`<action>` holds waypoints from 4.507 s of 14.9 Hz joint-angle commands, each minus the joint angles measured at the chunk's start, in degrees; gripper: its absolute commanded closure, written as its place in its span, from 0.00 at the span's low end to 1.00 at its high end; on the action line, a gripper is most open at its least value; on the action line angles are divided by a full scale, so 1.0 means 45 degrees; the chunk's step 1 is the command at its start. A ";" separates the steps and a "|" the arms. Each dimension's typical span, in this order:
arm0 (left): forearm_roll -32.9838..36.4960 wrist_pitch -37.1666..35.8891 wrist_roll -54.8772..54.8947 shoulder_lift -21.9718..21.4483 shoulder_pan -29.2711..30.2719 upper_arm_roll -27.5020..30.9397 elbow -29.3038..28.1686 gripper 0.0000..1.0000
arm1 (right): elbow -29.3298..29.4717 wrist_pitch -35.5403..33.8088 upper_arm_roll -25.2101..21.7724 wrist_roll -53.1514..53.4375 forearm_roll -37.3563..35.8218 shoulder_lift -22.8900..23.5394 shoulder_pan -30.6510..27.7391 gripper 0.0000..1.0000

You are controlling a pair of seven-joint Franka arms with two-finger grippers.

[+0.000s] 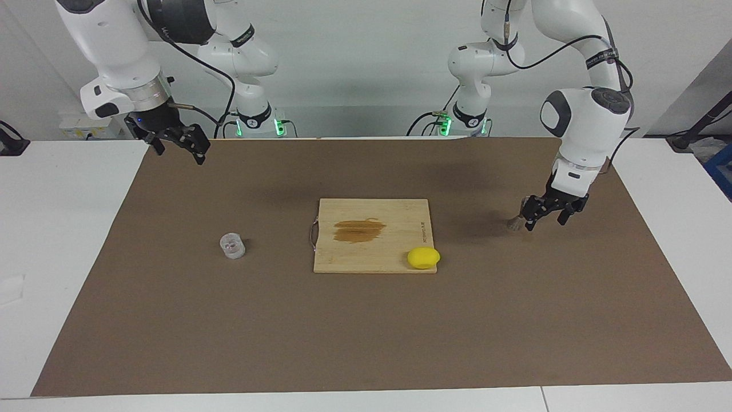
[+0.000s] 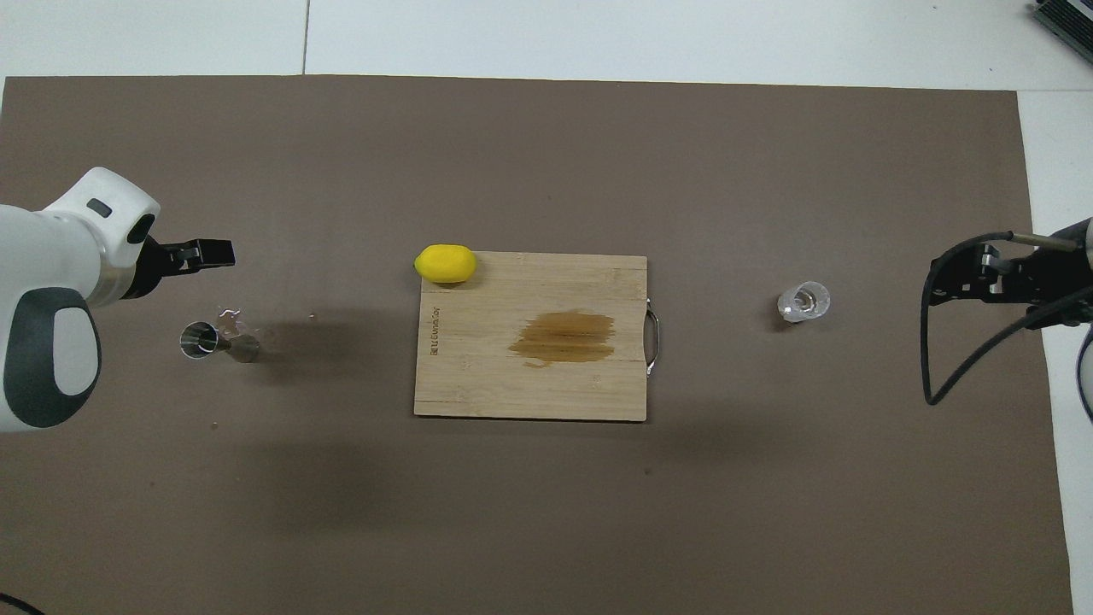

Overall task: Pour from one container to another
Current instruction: 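Move the left gripper toward the small glass cup, then lower the left gripper around the glass cup and close it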

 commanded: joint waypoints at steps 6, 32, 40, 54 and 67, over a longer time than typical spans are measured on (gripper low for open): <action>0.0170 -0.2020 0.0120 0.0173 -0.0356 -0.0040 0.1302 0.00 | -0.0262 0.0121 0.0047 -0.0205 0.0312 -0.0252 -0.0165 0.00; -0.8033 -0.9583 2.0022 0.1931 0.4387 -0.0079 0.3359 0.00 | -0.0262 0.0121 0.0047 -0.0205 0.0312 -0.0252 -0.0165 0.00; -0.9029 -1.0972 2.3820 0.3689 0.5676 -0.0040 0.3261 0.00 | -0.0281 0.0121 0.0047 -0.0205 0.0312 -0.0252 -0.0165 0.00; -1.2875 -1.2496 3.1176 0.6424 0.6284 -0.0021 0.2694 0.00 | -0.0262 0.0121 0.0047 -0.0205 0.0312 -0.0252 -0.0165 0.00; -1.3540 -1.2965 3.1196 0.6523 0.6050 -0.0001 0.2089 0.02 | -0.0262 0.0121 0.0047 -0.0205 0.0312 -0.0252 -0.0165 0.00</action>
